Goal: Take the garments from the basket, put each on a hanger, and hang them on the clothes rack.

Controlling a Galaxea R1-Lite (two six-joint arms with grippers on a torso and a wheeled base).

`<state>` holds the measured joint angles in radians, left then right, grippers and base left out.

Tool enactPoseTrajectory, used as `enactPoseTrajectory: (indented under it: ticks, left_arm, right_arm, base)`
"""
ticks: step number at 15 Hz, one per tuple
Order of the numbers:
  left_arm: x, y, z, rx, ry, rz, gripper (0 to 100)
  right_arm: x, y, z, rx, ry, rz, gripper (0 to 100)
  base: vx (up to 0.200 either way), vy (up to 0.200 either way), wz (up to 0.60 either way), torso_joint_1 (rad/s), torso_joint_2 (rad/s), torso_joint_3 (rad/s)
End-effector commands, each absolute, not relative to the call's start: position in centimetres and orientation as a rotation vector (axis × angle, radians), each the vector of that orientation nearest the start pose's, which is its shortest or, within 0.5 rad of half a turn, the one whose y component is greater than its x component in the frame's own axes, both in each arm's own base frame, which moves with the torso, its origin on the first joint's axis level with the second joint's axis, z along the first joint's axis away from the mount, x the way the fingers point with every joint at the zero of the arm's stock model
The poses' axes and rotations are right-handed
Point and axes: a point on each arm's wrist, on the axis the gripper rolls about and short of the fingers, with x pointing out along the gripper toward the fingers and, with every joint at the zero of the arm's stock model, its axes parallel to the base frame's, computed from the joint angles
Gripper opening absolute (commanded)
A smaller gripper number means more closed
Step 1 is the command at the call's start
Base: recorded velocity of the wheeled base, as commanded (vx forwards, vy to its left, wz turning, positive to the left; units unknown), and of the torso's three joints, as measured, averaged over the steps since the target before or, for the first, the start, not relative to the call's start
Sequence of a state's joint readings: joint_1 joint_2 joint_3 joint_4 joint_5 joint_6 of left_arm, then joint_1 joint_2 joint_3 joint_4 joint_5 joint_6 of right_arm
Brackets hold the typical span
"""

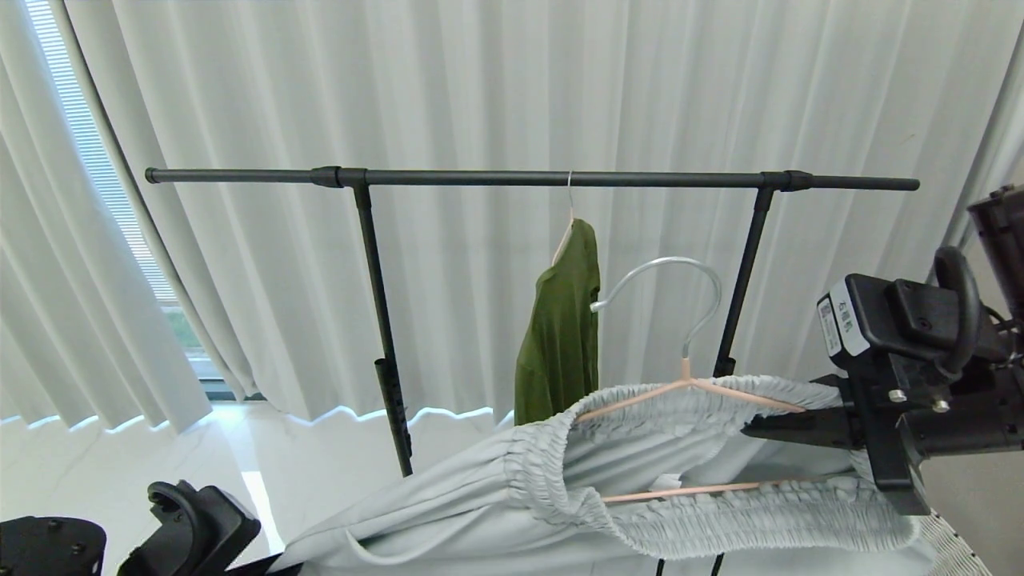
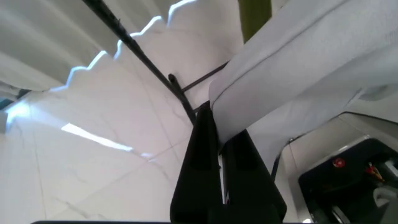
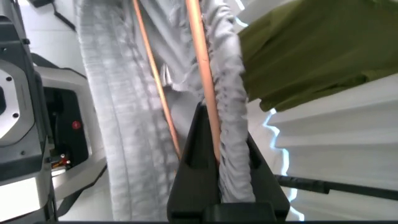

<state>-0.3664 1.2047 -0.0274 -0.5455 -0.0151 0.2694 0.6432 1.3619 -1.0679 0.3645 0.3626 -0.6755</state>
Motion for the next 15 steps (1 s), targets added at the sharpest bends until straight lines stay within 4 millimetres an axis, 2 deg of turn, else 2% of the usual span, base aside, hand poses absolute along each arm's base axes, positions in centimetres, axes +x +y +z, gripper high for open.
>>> enactPoseTrajectory:
  ticks: [1,4,5,8,11,15]
  left_arm:
    - [10.5,-3.9,8.4,0.368,0.594,-0.441,0]
    - [10.7,-4.1,9.0,0.373,0.562,-0.452,0]
    - [10.9,-4.2,9.4,0.37,0.542,-0.451,100]
    - [11.1,-4.3,10.3,0.36,0.489,-0.447,100]
    - [11.2,-4.3,11.9,0.341,0.397,-0.439,100]
    - [11.4,-4.1,12.4,0.357,0.377,-0.356,100]
  right_arm:
    - [16.1,12.8,25.4,-0.688,0.329,1.15,0]
    - [16.3,12.6,25.4,-0.685,0.335,1.133,0]
    - [16.4,12.6,25.3,-0.686,0.341,1.128,0]
    - [16.8,12.1,25.2,-0.673,0.373,1.067,0]
    - [16.9,9.5,24.9,-0.616,0.517,0.911,0]
    - [16.4,5.2,24.0,-0.559,0.666,0.661,0]
  base:
    - [0.0,0.0,0.0,0.0,0.0,0.0]
    - [0.0,0.0,0.0,0.0,0.0,0.0]
    - [0.0,0.0,0.0,0.0,0.0,0.0]
    - [0.0,0.0,0.0,0.0,0.0,0.0]
    - [0.0,0.0,0.0,0.0,0.0,0.0]
    - [0.0,0.0,0.0,0.0,0.0,0.0]
